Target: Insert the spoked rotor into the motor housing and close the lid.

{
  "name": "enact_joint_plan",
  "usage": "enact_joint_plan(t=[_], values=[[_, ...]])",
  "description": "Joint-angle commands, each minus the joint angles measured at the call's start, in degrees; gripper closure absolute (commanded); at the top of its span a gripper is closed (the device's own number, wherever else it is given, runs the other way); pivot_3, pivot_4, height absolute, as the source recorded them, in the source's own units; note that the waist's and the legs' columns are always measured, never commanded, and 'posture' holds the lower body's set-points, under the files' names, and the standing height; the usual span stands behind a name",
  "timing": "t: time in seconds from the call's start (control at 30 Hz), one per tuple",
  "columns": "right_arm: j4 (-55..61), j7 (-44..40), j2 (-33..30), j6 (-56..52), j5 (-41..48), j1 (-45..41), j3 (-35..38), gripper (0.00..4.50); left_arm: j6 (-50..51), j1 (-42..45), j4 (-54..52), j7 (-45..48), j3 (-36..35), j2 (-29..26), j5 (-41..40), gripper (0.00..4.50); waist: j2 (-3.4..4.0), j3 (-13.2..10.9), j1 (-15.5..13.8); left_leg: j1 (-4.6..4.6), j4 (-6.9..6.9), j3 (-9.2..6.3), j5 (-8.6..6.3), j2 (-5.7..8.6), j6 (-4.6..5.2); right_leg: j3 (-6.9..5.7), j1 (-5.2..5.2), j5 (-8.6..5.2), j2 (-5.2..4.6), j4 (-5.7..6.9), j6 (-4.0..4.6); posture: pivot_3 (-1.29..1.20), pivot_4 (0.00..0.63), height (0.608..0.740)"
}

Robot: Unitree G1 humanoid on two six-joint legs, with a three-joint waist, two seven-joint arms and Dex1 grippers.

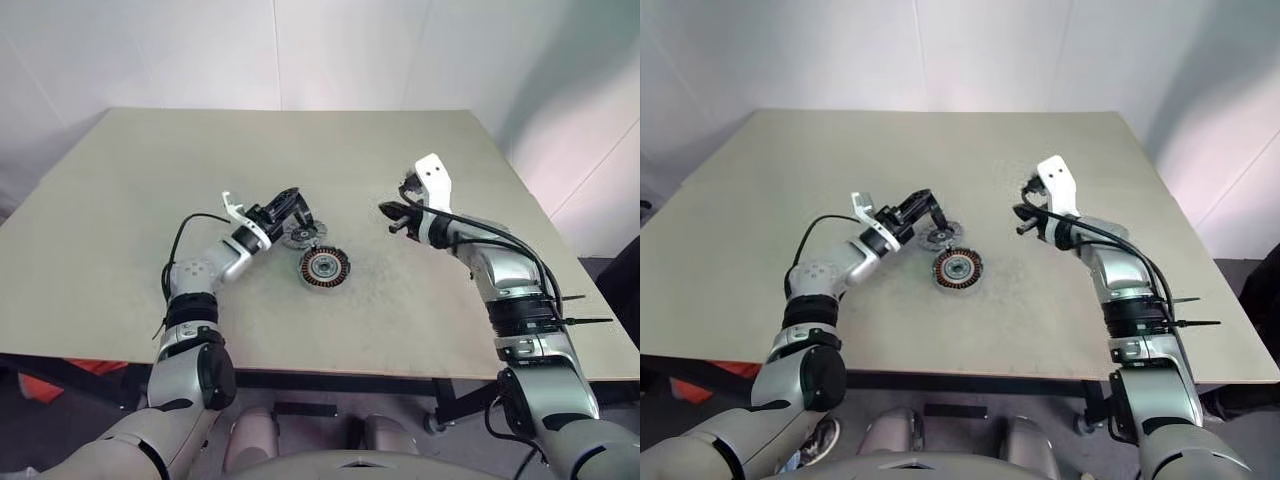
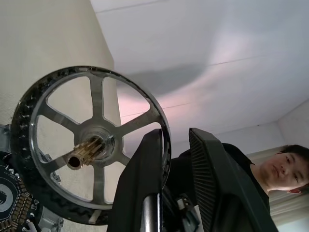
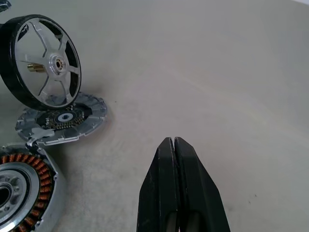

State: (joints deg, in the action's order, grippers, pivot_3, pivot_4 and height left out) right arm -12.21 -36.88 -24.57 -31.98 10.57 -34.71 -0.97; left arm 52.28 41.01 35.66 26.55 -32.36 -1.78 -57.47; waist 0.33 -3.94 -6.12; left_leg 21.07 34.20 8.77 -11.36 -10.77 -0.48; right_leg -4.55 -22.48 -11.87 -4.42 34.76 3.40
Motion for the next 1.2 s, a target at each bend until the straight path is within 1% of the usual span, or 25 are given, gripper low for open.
enact_joint_plan(t=[0.03, 0.13, 0.2, 0.47, 0.83, 0.93, 1.07, 1.2], values=[[2.12, -0.28, -0.15, -1.46, 1.71, 0.07, 1.38, 4.5, -0.71, 0.53, -2.67, 1.01, 0.2, -0.08, -1.02, 3.6, 0.0, 0.0, -0.2, -0.01, 0.02, 0.0, -0.1, 0.04, -0.15, 0.0, 0.02, 0.0, -0.02, 0.0, 0.0, 0.0, 0.0, 0.74], [4.35, -1.71, 0.51, -3.74, 4.84, 0.32, 2.55, 4.5, -0.78, 0.12, -3.05, 1.04, 0.39, 0.03, -1.16, 3.6, 0.0, 0.0, -0.22, -0.07, 0.04, 0.0, -0.1, 0.06, -0.16, 0.01, 0.09, 0.0, -0.04, 0.0, 0.0, 0.0, 0.0, 0.74], [5.06, -2.08, 0.55, -4.11, 5.36, 0.7, 2.26, 4.5, -0.85, -0.11, -3.36, 1.08, 0.5, 0.09, -1.22, 3.6, 0.0, 0.0, -0.21, -0.07, 0.03, -0.01, -0.1, 0.03, -0.17, 0.0, 0.07, 0.0, -0.03, 0.01, 0.0, 0.0, 0.0, 0.74], [4.61, -1.16, 0.9, -3.69, 4.22, 1.14, 0.74, 4.5, -3.02, -1.99, -4.0, 0.51, 0.23, -0.13, -0.43, 3.6, 0.0, 0.0, -0.17, -0.06, 0.02, -0.01, -0.1, 0.02, -0.18, 0.0, 0.06, 0.0, -0.02, -0.01, -0.01, 0.0, 0.0, 0.74], [3.59, -0.84, 0.57, -3.47, 3.51, 0.71, 0.57, 4.5, -7.09, -8.59, -5.66, -0.94, 0.58, -0.46, 1.41, 3.6, 0.0, 0.0, -0.05, -0.08, 0.01, -0.01, -0.09, 0.01, -0.19, 0.0, 0.07, 0.0, -0.01, -0.01, -0.01, 0.0, 0.0, 0.74], [3.02, -0.95, 0.63, -3.23, 3.15, 0.37, 0.43, 4.5, -8.96, -9.41, -5.22, -3.16, 0.61, -0.41, 2.76, 2.95, 0.0, 0.0, 0.0, -0.09, 0.01, -0.01, -0.1, 0.02, -0.19, 0.0, 0.09, 0.0, -0.02, -0.01, -0.02, 0.0, 0.0, 0.74], [2.66, -1.15, 0.67, -2.97, 2.83, 0.17, 0.27, 4.5, -6.4, -9.8, -6.14, -3.87, 0.0, -0.51, 0.62, 1.65, 0.0, 0.0, 0.07, -0.1, 0.01, -0.01, -0.09, 0.02, -0.2, 0.0, 0.09, 0.0, -0.02, -0.01, -0.02, 0.0, 0.0, 0.74], [2.67, -1.3, 0.6, -2.81, 2.58, 0.26, 0.15, 4.5, -5.88, -10.83, -9.55, -3.45, -0.76, -0.43, -1.31, 1.65, 0.0, 0.0, 0.13, -0.09, 0.0, -0.01, -0.09, 0.02, -0.2, 0.0, 0.07, 0.0, -0.01, -0.01, -0.02, 0.0, 0.0, 0.74]])
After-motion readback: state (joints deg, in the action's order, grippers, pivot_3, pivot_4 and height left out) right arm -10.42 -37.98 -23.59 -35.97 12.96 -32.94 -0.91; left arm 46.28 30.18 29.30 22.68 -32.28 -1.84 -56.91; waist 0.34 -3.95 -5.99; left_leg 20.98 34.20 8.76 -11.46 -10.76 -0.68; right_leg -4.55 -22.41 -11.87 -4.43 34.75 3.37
